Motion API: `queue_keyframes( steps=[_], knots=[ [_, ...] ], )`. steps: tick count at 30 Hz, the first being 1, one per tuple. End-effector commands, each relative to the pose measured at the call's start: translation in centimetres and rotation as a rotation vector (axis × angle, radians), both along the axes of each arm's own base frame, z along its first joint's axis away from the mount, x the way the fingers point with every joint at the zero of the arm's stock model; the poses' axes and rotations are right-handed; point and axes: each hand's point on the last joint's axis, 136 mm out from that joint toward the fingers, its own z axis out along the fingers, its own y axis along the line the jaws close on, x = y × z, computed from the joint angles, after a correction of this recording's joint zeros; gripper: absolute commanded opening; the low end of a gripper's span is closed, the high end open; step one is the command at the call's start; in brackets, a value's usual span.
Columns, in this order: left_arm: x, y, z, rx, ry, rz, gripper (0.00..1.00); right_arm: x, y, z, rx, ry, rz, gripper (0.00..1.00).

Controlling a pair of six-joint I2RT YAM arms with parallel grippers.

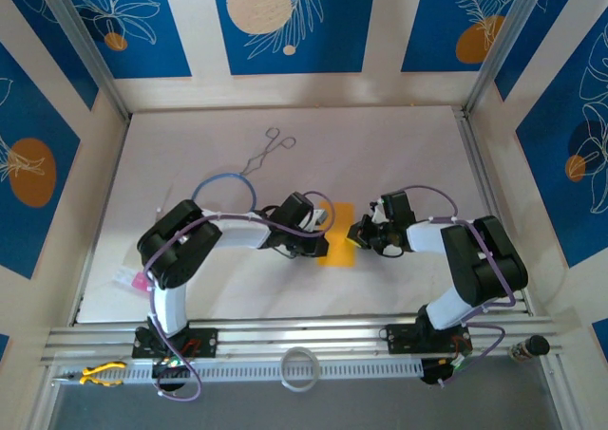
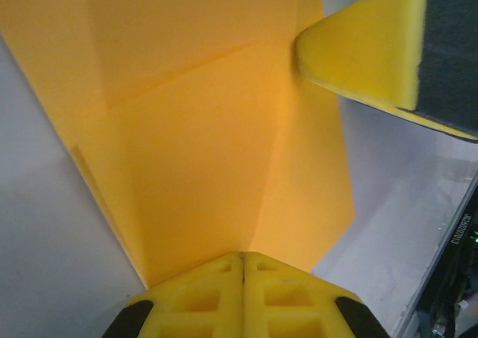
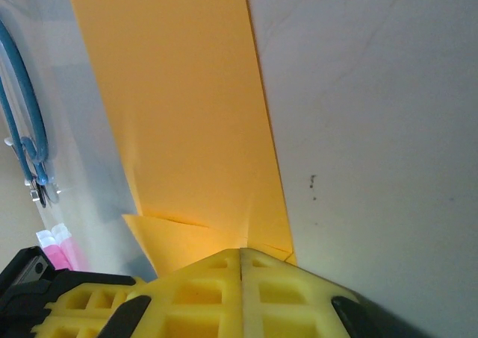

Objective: Fold a paper plane with a square sheet of paper (pick it up from the middle)
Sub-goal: Fold the triangle a second time at the center of the table.

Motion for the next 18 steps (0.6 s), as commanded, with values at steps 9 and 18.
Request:
queue_keyframes(
  steps=[9,18],
  knots=[
    [1.7,-3.7,3.5,-0.085,0.015,-0.039,0.02,-1.4,-1.1,-2.0,-0.057,0.073,-0.008,0.01],
    [1.8,-4.2,0.5,-0.013,0.063,-0.047,0.02,-1.4,-1.2,-2.1,-0.060,0.078,-0.016,0.01]
  ],
)
